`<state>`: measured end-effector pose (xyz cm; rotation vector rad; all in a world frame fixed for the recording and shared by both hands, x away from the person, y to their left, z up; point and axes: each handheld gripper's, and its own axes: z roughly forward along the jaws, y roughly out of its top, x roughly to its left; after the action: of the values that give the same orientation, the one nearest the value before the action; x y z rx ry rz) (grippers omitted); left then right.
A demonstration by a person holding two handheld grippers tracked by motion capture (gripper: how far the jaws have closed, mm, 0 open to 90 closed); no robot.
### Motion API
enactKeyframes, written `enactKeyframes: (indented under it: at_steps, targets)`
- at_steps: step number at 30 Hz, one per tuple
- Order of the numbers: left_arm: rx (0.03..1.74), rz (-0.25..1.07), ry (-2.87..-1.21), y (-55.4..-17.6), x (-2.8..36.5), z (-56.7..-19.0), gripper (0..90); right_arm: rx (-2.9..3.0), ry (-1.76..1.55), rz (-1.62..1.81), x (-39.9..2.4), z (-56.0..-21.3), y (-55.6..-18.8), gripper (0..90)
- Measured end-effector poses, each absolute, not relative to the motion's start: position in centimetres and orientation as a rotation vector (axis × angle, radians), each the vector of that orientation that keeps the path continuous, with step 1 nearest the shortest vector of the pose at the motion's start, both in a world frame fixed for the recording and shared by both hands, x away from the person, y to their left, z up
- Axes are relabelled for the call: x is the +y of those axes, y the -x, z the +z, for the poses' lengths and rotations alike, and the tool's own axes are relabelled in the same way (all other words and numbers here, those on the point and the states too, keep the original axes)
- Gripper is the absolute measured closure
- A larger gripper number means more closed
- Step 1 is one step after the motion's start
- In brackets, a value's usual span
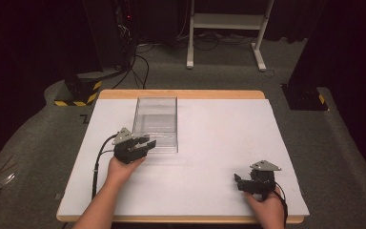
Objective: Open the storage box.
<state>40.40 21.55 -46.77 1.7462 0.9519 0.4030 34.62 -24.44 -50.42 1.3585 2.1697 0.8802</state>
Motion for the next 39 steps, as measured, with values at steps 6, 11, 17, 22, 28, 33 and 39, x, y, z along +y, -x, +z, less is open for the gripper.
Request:
enactKeyframes:
  at_steps: [6, 11, 17, 22, 28, 33, 39]
  targets:
    - [0.935, 0.413, -1.732, -40.5, 21.9, -47.0, 66.4, 2.169, -1.358, 0.88, -24.4, -50.4, -34.6, 12.8]
    - [0.912, 0.385, -1.707, -40.6, 22.3, -47.4, 72.2, 2.169, -1.357, 0.879, -24.4, -50.4, -34.6, 12.9]
    - [0.868, 0.35, -1.697, -40.8, 22.9, -47.8, 76.3, 2.169, -1.357, 0.879, -24.4, -50.4, -34.6, 13.0]
    - [0.837, 0.339, -1.7, -40.7, 23.3, -47.9, 77.6, 2.169, -1.357, 0.879, -24.4, -50.4, -34.6, 12.9]
    - [0.829, 0.335, -1.701, -40.3, 23.3, -47.9, 77.9, 2.169, -1.357, 0.879, -24.4, -50.4, -34.6, 13.0]
    - [0.827, 0.334, -1.687, -39.9, 23.3, -48.0, 78.3, 2.167, -1.357, 0.88, -24.4, -50.4, -34.6, 12.9]
    - [0.821, 0.327, -1.669, -39.4, 23.4, -48.2, 78.8, 2.169, -1.357, 0.879, -24.4, -50.4, -34.6, 12.9]
